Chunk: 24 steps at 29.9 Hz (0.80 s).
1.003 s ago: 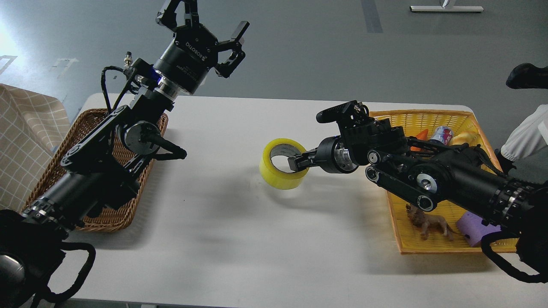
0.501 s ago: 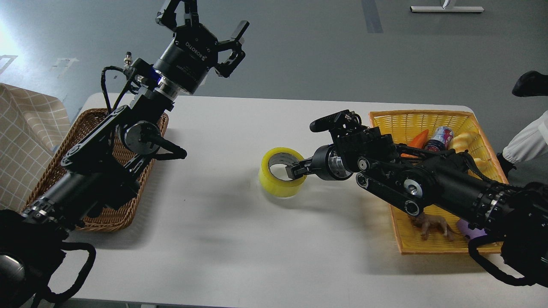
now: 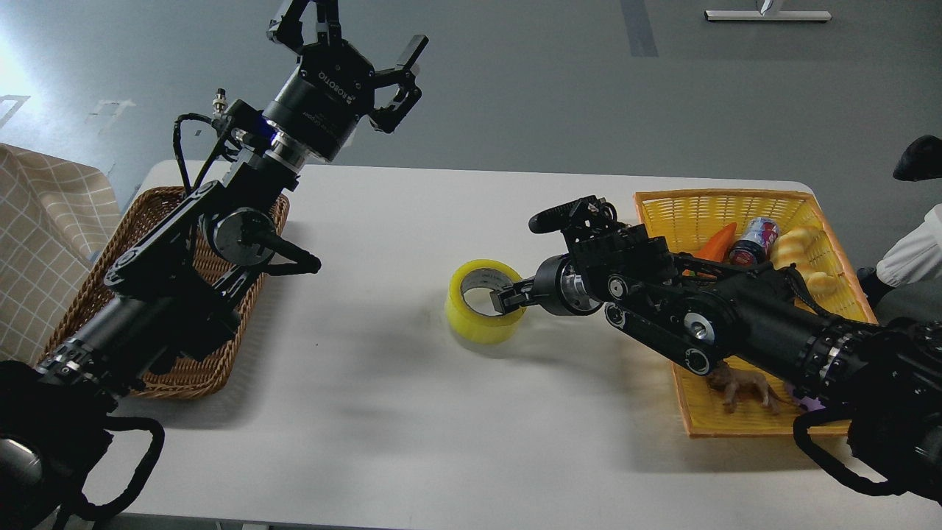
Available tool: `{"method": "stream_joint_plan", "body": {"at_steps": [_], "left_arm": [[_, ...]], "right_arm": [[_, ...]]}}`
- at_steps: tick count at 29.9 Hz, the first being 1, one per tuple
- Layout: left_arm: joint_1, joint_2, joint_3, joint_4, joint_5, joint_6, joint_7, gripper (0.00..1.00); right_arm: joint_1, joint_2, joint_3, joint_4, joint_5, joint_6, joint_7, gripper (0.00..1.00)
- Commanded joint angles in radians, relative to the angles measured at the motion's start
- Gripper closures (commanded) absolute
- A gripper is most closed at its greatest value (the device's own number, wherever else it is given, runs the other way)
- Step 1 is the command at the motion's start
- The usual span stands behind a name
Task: Place and transfer tape with both arms
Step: 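Carry the tape roll to the table center and set it down, then release the tape and retract the right arm back over the tray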
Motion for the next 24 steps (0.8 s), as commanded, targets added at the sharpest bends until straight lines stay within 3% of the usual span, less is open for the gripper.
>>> {"method": "stream_joint_plan", "body": {"at_steps": [1, 10, 21, 24], "left_arm": [[0.0, 0.0, -0.001, 0.0, -0.001, 0.0, 0.0, 0.02], [0.0, 0.0, 0.0, 0.0, -0.001, 0.0, 0.0, 0.02], [0.0, 0.003, -0.003, 0.0, 0.001, 0.0, 0.0, 0.02], [-0.002, 0.003, -0.001, 0.0, -0.001, 0.0, 0.0, 0.02]], "right_arm": [[0.0, 0.0, 0.0, -0.001, -0.001, 0.0, 0.0, 0.98], [0.0, 0.0, 0.0, -0.002, 0.0, 0.0, 0.0, 0.92], [-0.006, -0.003, 0.003, -0.001, 0.0, 0.0, 0.0, 0.75], [-0.006, -0.003, 0.005, 0.001, 0.0, 0.0, 0.0, 0.63]]}}
